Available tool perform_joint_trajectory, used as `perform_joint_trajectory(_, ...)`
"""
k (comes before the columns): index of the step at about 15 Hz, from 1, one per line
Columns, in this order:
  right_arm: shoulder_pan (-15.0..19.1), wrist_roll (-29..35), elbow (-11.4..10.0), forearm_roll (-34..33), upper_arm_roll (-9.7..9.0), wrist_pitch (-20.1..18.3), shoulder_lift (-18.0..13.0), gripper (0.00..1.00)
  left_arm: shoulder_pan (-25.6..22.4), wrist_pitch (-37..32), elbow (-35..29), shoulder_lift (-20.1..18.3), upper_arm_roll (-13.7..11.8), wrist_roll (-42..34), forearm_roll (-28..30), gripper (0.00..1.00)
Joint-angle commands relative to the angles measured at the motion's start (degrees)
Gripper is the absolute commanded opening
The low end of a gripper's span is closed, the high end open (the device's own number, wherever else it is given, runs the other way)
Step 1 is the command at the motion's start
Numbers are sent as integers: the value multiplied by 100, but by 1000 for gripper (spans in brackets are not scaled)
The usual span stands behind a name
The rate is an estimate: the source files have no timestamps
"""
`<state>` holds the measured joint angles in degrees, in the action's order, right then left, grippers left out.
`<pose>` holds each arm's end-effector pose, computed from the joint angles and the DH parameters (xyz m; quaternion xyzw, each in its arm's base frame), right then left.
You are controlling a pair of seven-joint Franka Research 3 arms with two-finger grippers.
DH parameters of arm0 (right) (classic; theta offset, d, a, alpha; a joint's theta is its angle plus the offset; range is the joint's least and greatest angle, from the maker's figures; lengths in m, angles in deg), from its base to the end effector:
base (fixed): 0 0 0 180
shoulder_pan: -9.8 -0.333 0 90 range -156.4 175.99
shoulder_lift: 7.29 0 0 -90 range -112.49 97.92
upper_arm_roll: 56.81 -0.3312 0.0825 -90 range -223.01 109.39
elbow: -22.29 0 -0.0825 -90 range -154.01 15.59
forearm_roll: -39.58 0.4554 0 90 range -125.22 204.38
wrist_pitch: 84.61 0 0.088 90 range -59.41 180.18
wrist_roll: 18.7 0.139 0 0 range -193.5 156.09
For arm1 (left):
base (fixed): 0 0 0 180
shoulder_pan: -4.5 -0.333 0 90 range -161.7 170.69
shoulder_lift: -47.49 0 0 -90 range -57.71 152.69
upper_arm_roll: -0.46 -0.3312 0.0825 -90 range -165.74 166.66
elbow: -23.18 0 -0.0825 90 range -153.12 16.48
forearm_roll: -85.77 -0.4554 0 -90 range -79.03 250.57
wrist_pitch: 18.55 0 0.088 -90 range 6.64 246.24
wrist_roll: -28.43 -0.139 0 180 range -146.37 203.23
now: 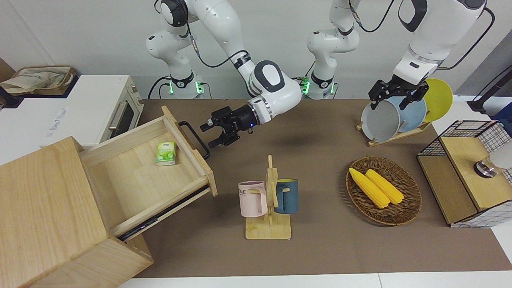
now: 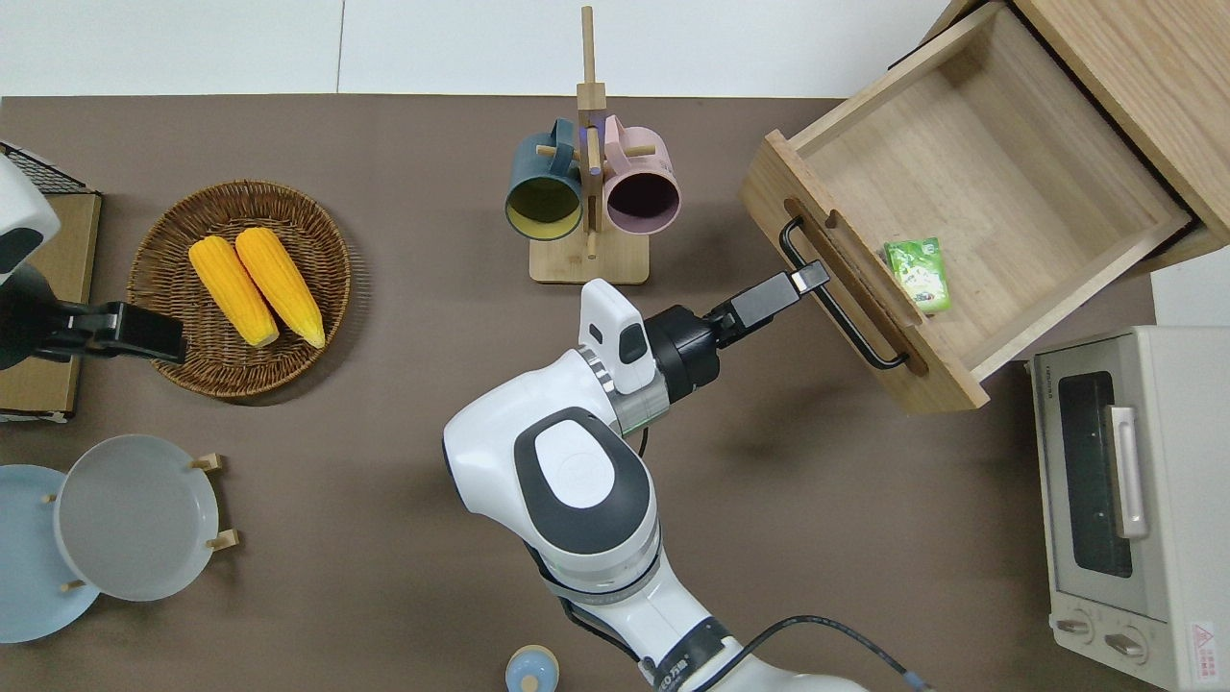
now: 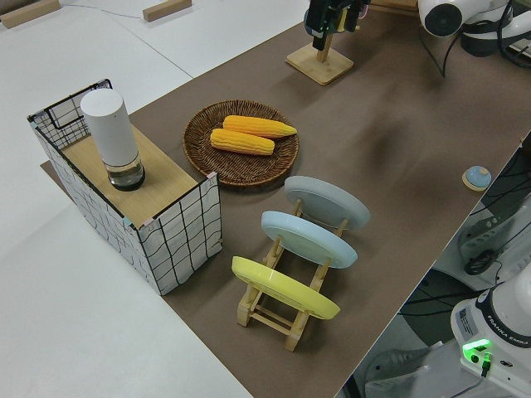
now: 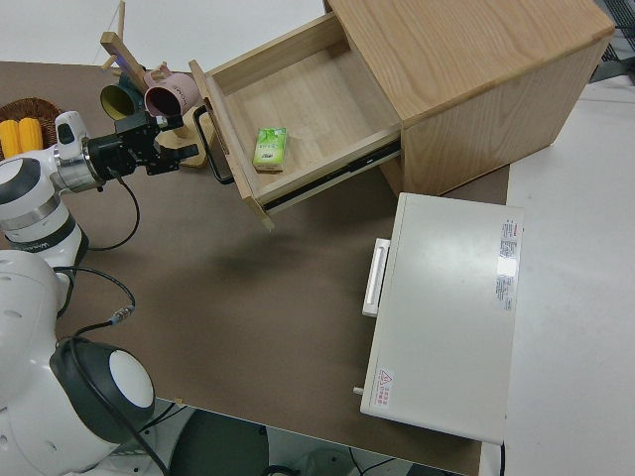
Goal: Slide drawer open with right arm
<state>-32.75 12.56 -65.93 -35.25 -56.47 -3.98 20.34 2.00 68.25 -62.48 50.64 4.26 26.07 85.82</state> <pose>0.6259 0.3713 0.4006 0.7444 0.1588 0.1678 0.6265 0.6371 -0.0135 0.6092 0.9993 -0.0319 -0.0175 0.0024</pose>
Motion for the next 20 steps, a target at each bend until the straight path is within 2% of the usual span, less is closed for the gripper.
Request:
perform_joint_trajectory(1, -60, -59, 507, 722, 19, 163, 33, 985, 39, -103, 58, -16, -2, 60, -102, 993)
perform_joint_trajectory(4, -87, 29, 788, 1031, 19, 216, 24, 983, 39, -103, 58, -25, -2, 60, -102, 993)
perform_joint_trajectory(8, -438, 29, 877, 1093, 54, 155, 24, 985, 39, -103, 49, -25, -2, 60, -102, 993)
perform_joint_trajectory(11, -491, 46, 886, 1418, 80, 163, -64, 985, 39, -103, 58, -25, -2, 60, -102, 993)
perform_joint_trajectory(15, -360, 11, 894, 2207, 89, 295, -494, 983, 39, -103, 58, -25, -2, 60, -102, 993)
perform_joint_trajectory(20, 149, -42, 894, 3376, 71, 330, -1100, 983, 39, -103, 58, -25, -2, 60, -102, 993)
